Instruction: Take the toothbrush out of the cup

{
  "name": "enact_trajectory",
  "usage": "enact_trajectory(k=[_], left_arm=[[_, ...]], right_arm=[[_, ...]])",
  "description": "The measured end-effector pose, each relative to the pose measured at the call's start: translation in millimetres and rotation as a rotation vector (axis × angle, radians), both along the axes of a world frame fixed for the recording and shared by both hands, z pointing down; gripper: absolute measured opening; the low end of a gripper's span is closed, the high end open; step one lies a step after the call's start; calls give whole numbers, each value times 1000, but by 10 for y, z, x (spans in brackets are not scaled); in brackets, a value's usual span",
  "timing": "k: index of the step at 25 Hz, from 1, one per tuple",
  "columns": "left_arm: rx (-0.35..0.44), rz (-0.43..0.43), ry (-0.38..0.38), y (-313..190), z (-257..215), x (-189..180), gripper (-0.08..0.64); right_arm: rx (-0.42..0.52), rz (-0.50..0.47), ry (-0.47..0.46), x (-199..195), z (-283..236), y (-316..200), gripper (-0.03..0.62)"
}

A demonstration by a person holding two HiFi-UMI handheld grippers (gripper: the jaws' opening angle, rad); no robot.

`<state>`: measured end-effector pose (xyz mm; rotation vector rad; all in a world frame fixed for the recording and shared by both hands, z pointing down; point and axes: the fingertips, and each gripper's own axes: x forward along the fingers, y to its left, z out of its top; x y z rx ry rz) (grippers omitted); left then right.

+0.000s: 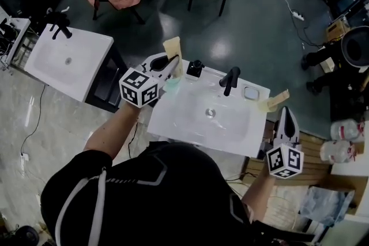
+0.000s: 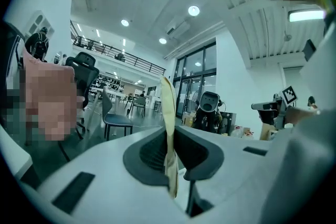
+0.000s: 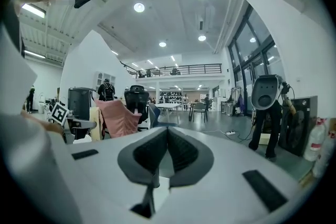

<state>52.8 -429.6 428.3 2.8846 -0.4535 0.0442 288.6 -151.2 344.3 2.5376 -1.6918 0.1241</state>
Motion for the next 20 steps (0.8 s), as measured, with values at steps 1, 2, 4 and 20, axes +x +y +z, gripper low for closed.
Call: enact_trajectory(k=[1, 2, 4, 20], left_arm=[[1, 4, 4, 17, -22, -7, 35], [4, 8, 8, 33, -43, -13, 35], [4, 11, 20, 54, -88, -30, 35], [42, -138, -40, 569, -152, 183, 34]], right_arm=[[-2, 6, 3, 21, 2, 15, 5], [-2, 11, 5, 48, 8, 23, 5], [1, 25, 7, 120, 25, 23, 5], [-63, 137, -88, 1487, 1090, 322, 165]])
